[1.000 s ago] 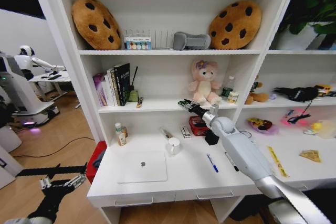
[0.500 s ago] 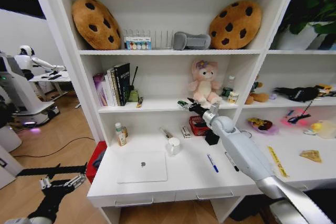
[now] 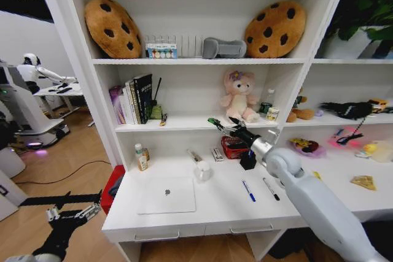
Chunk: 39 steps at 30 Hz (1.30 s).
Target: Organize the objects on the table.
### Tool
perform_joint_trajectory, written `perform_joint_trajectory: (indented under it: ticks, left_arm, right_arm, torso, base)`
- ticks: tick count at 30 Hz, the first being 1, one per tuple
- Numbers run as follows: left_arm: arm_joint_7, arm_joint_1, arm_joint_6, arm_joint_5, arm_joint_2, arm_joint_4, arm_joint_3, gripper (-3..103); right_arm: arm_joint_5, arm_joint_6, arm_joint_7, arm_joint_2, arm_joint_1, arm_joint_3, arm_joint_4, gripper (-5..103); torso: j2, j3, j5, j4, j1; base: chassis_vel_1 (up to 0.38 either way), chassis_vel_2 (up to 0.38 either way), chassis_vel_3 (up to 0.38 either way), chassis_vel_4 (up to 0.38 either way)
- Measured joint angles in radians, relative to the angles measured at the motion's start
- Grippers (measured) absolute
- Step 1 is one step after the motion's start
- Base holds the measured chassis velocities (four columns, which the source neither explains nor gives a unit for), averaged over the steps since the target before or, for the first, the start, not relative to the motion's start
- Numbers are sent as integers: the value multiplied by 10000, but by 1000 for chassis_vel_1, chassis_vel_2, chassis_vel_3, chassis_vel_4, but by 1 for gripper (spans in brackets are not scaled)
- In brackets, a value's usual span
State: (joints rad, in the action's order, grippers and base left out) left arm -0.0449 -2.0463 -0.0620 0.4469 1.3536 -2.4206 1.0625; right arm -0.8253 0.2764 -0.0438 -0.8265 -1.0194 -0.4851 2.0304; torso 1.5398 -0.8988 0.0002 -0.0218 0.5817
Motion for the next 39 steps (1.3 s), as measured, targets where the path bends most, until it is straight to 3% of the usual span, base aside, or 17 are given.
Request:
perform_joint_trajectory:
  ticks: [2, 3, 4, 6, 7, 8, 10, 14, 15, 19, 23, 39]
  left_arm:
    - [0, 0, 0, 0, 1, 0, 0, 100]
    - [0, 0, 0, 0, 1, 0, 0, 100]
    - [0, 0, 0, 0, 1, 0, 0, 100]
    - [0, 0, 0, 0, 1, 1, -1, 100]
    - [0, 0, 0, 0, 1, 1, -1, 100]
    - [0, 1, 0, 0, 2, 0, 0, 100]
    - [0, 0, 0, 0, 1, 0, 0, 100]
    - [0, 1, 0, 0, 1, 0, -1, 100]
    - [0, 1, 0, 0, 1, 0, -1, 100]
    - [0, 1, 0, 0, 2, 0, 0, 100]
    - [0, 0, -1, 0, 2, 1, -1, 100]
    - [0, 0, -1, 0, 1, 1, 0, 100]
  right_arm:
    - [1674, -855, -101, -235, -2143, -1616, 582, 100]
    - [1674, -855, -101, -235, -2143, -1616, 582, 100]
    - [2493, -1393, -394, -417, -3121, -2467, 763, 100]
    - [3086, -1969, -738, -768, -4509, -3542, 1208, 100]
    - [3086, -1969, -738, -768, -4509, -3542, 1208, 100]
    - [3269, -2370, -830, -1160, -5779, -4204, 1599, 100]
    - [3420, -2643, -856, -1411, -6380, -4483, 1709, 100]
    - [4348, -4479, -1014, -3932, -8980, -5408, 1688, 100]
    - [4348, -4479, -1014, -3932, -8980, -5408, 1688, 100]
    - [4763, -5477, -673, -5290, -9828, -5292, 1457, 100]
    - [5046, -5721, -539, -5605, -10178, -4968, 1327, 100]
    - [4895, -5774, -637, -5379, -9778, -4483, 821, 100]
  torso:
    - [0, 0, 1, 2, 0]
    - [0, 0, 1, 2, 0]
    - [0, 0, 5, 0, 0]
    - [1, 1, -4, -1, -1]
    - [1, 1, -4, -1, -1]
    - [1, 1, -4, -2, 0]
    - [1, 1, -1, -3, -1]
    - [2, 2, -2, -2, -2]
    - [2, 2, -2, -2, -2]
    - [2, 2, -2, 3, -2]
    - [1, 0, -5, 4, -1]
    - [0, 0, -5, 0, 1]
  base:
    - [0, 0, 0, 0]
    - [0, 0, 0, 0]
    - [0, 0, 0, 0]
    - [0, 0, 0, 0]
    - [0, 0, 0, 0]
    - [0, 0, 0, 0]
    - [0, 0, 0, 0]
    - [0, 0, 0, 0]
    - [0, 0, 0, 0]
    - [0, 0, 0, 0]
    - [0, 0, 0, 0]
    - [-14, -21, 23, 18]
